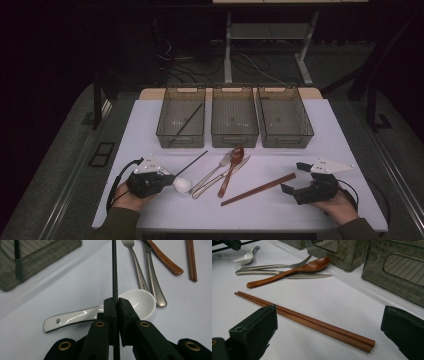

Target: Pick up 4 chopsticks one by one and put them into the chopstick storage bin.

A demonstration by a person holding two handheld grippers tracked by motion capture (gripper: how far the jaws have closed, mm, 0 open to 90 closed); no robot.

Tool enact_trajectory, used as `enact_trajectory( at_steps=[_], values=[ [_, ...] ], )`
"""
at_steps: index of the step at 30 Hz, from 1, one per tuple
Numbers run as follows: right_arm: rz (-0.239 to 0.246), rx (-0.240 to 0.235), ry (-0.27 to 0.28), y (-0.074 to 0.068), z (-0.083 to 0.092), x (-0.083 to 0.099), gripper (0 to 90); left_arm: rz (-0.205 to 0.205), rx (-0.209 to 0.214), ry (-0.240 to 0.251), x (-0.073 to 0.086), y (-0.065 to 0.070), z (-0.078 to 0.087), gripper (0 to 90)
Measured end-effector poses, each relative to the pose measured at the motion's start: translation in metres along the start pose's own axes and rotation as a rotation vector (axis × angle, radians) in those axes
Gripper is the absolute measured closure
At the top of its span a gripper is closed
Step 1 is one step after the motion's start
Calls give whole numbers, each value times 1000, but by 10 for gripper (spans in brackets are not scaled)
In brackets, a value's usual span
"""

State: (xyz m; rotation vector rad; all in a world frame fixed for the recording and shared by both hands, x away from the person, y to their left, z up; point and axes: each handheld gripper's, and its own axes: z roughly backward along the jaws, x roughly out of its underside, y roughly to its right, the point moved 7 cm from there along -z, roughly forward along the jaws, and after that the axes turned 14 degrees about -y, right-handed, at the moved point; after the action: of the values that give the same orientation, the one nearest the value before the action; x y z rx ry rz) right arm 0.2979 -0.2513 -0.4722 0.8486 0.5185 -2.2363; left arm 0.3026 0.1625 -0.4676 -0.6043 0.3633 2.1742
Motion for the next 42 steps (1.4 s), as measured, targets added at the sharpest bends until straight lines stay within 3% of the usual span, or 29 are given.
enact_trajectory(
  at_steps=[20, 30, 42],
  values=[
    [-6, -2, 6, 0, 1, 0, 8, 7, -27, 52, -15, -6, 7, 849],
    [-7, 0, 0, 1, 1, 0, 8, 35, -27, 126, -34, -18, 11, 850],
    [-8, 2, -2, 1, 0, 1, 8, 54, -31, 160, -51, -27, 15, 851]
  ],
)
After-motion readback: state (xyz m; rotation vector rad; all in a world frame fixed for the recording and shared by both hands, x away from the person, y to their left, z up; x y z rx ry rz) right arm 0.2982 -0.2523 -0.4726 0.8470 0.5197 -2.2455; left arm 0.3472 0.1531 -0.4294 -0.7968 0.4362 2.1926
